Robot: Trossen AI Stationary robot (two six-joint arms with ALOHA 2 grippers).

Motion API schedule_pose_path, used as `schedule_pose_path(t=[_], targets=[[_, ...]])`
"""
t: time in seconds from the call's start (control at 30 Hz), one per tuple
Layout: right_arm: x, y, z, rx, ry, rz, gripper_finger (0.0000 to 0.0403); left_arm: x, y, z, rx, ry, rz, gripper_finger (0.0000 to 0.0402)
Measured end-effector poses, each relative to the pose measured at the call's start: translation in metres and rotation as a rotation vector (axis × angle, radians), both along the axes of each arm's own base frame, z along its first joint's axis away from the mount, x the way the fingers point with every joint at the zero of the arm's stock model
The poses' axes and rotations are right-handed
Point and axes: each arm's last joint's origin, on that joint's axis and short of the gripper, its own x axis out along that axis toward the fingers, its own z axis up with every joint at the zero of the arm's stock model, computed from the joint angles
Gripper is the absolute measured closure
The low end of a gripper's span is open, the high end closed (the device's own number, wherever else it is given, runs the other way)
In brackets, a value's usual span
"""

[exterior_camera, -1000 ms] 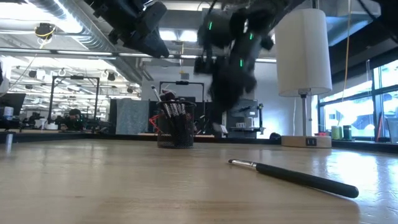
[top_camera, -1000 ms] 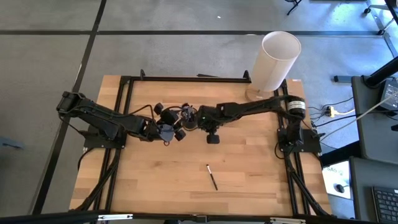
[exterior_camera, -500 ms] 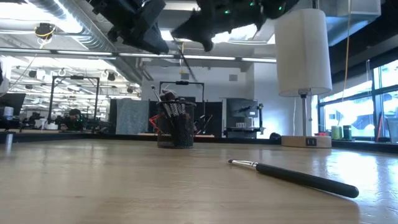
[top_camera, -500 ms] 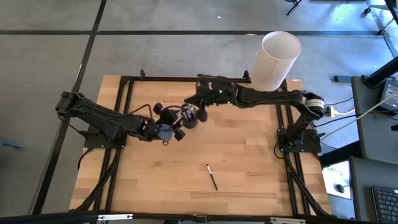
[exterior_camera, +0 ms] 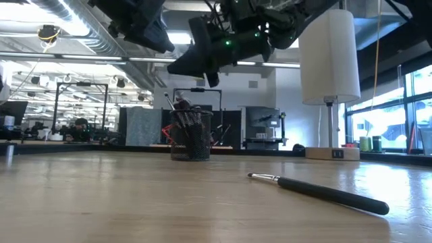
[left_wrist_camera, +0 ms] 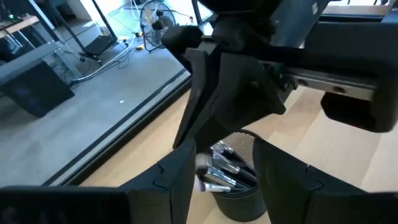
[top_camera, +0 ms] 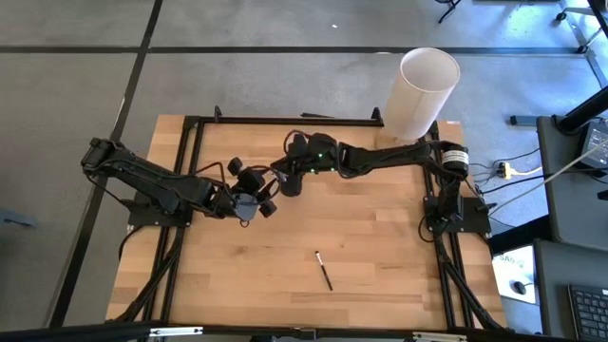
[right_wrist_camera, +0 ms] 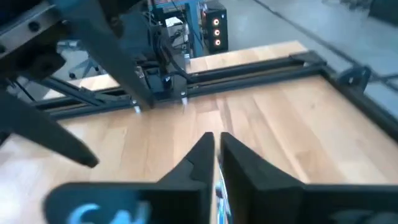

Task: Put items in baskets/containers
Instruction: Put the black eyeshadow brush into the black pen holder

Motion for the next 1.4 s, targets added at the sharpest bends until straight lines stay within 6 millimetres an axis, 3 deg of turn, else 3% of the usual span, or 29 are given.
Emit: schedule_pose_path(t=[0.17, 0.3, 0.47, 0.67, 0.93, 1.13, 1.4], targets=[[-0.006, 0.001, 0.000, 0.080, 0.075, -0.018, 0.0313, -0.001, -0.003, 0.000, -0.002, -0.001, -0.009, 0.0247], [-0.028, 0.008, 0.018, 0.115, 0.199, -0.092, 0.0269, -0.003, -0.006, -0.001, 0.003, 0.018, -0.022, 0.0247], [-0.057, 0.043, 0.030, 0.139, 0.399, -0.223, 0.0266, -0.004, -0.006, 0.000, 0.003, 0.015, -0.020, 0.0247], [-0.073, 0.102, 0.008, 0.213, 0.646, -0.283, 0.0279, -0.003, -0.005, 0.001, 0.018, 0.002, -0.002, 0.0247], [-0.067, 0.166, -0.032, 0.322, 0.752, -0.270, 0.0279, 0.003, -0.007, 0.008, 0.039, -0.052, -0.031, 0.0247], [-0.063, 0.188, -0.064, 0.433, 0.823, -0.340, 0.0276, 0.005, -0.007, 0.011, 0.079, -0.039, -0.055, 0.0247], [-0.050, 0.204, -0.095, 0.588, 0.853, -0.321, 0.0234, 0.008, 0.004, 0.011, 0.078, -0.020, -0.042, 0.0247]])
